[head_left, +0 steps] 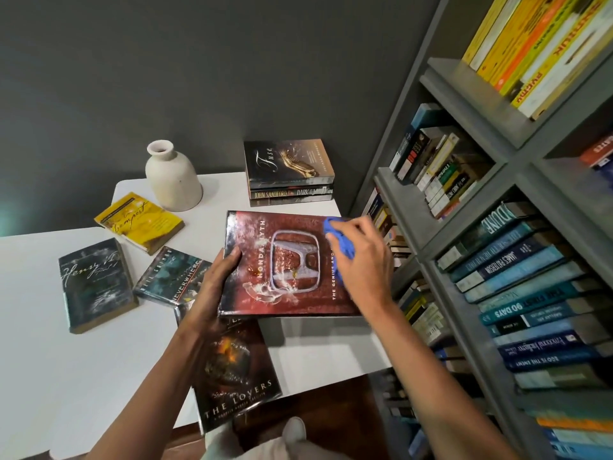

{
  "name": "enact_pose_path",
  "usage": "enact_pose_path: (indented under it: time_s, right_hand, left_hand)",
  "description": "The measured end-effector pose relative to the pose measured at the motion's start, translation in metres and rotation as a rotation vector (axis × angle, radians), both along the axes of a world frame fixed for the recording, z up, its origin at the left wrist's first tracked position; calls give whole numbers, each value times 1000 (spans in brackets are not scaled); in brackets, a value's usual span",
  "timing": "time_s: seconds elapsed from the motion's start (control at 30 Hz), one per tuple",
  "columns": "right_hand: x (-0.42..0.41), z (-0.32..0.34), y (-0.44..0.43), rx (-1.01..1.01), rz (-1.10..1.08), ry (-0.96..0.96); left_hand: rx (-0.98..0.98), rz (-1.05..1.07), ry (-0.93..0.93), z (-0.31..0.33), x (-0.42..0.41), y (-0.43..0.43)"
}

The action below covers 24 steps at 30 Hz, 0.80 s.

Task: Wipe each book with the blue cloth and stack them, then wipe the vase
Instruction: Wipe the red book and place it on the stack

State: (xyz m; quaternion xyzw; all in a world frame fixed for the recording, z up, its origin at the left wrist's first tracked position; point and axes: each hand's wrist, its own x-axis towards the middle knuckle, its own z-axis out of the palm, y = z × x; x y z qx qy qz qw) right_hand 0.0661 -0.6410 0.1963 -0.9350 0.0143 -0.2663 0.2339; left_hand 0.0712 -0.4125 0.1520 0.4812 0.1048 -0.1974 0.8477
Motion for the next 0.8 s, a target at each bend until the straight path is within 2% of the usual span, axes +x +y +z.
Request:
enact_pose_path:
  time_s: [0.07,0.13,0.27,0.33,0.5,0.6,0.73,0.8]
  right_hand:
    - [-18,-3,8,-30,142,23]
    - [-30,-7,-3,-46,180,47]
    - [-22,-5,-23,37,-28,41]
    - [-10,-2,-7,63,-42,34]
    - [-23,-2,58,72,188,33]
    - [-39,-6,49,-10,261,47]
    - [-28,-4,10,-21,69,39]
    - [-21,-3,18,-13,43,26]
  left_hand:
    - [2,6,-21,0,2,2]
    - [-5,12,-32,-1,5,5]
    - [11,36,8,1,3,3]
    - [-10,51,21,2,1,-2]
    - [-6,68,-17,5,3,-10]
    - [-20,93,-2,1,0,-6]
    - [-38,139,9,-2,-3,-1]
    - [-59,149,18,-1,-4,-4]
